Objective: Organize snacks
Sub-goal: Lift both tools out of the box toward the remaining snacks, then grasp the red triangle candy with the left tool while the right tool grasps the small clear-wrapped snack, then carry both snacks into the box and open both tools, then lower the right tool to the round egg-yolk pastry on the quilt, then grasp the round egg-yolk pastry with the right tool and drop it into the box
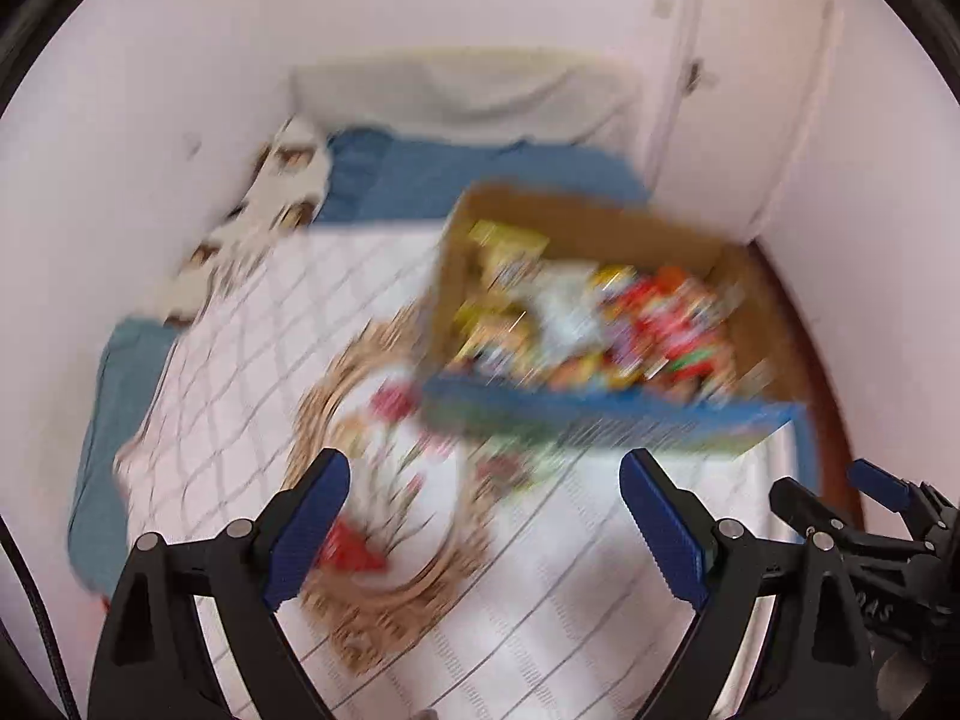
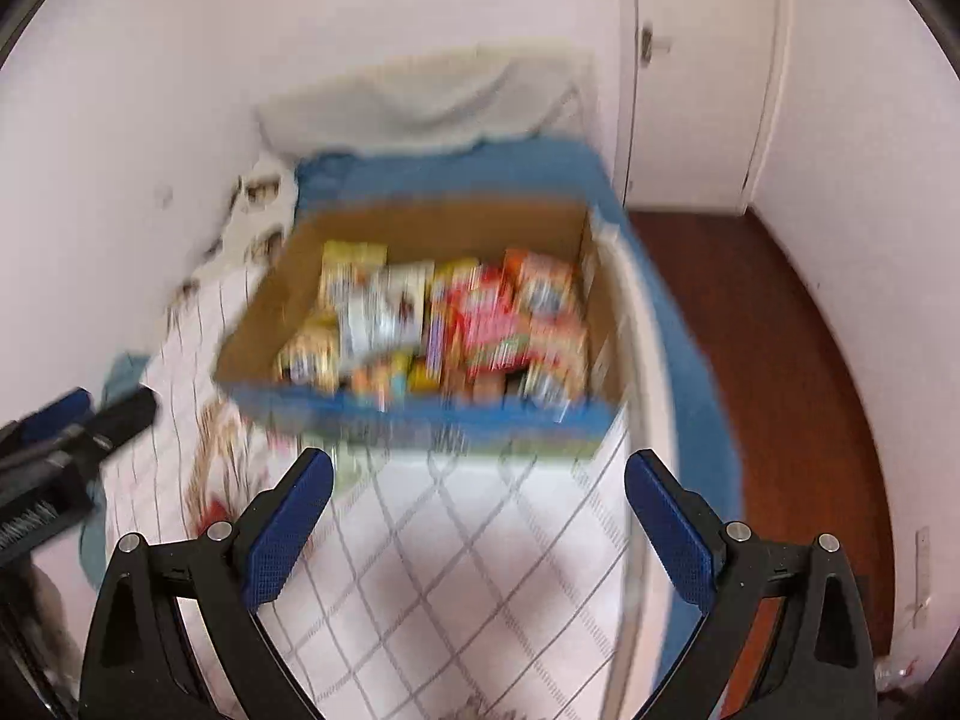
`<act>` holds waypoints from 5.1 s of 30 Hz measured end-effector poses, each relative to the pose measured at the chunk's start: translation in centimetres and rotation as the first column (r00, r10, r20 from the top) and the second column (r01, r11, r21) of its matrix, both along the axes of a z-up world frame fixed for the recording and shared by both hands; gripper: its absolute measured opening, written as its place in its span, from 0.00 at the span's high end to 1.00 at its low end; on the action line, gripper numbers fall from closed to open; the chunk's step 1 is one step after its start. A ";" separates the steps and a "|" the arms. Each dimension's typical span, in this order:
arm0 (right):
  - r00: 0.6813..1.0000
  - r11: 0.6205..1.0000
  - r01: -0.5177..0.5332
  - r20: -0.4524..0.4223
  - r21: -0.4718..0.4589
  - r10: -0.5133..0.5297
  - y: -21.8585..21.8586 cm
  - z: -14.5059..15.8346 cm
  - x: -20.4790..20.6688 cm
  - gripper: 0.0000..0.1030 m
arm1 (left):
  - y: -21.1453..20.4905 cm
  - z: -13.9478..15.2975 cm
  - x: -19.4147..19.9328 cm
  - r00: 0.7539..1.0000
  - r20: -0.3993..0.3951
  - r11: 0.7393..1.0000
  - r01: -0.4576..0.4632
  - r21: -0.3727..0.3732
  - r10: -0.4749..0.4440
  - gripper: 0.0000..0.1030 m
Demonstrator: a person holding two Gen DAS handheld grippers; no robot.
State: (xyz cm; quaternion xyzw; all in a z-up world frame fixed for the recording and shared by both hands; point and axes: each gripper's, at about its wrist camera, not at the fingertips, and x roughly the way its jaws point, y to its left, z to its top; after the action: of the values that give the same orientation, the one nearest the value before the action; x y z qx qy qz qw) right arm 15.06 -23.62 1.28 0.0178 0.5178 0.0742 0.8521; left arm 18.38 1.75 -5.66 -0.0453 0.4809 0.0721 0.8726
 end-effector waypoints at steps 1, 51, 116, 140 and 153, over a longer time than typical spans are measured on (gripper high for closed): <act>0.999 1.000 -0.001 -0.050 -0.002 0.001 0.4 -2.3 -0.1 0.03 | 0.9 -1.3 -0.3 0.999 -0.037 1.000 -0.018 0.003 0.018 0.10; 0.951 0.979 -0.198 -0.233 0.046 0.203 15.1 -17.9 2.0 0.51 | 17.1 -20.0 1.8 0.891 -0.430 0.855 -0.332 -0.397 0.146 0.38; 0.944 0.987 -0.053 -0.313 0.154 0.100 5.4 -18.6 1.8 0.56 | -2.1 -7.9 5.6 0.951 -0.247 0.966 0.131 -0.222 -0.186 0.62; 0.994 0.986 -0.002 -0.107 0.166 0.020 -1.2 -5.2 13.6 0.61 | -5.1 -5.7 16.5 0.964 -0.194 0.981 0.167 -0.095 -0.183 0.03; 0.977 0.994 0.066 -0.209 0.091 -0.046 -1.8 -7.3 15.3 0.00 | -5.2 -6.9 17.8 0.956 -0.238 0.984 0.160 -0.078 -0.174 0.03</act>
State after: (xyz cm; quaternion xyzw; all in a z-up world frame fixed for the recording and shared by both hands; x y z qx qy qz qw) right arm 30.39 -25.46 -6.04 0.0816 0.5987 0.0733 0.7934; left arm 36.22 -3.48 -12.57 -0.0205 0.5882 -0.0109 0.8083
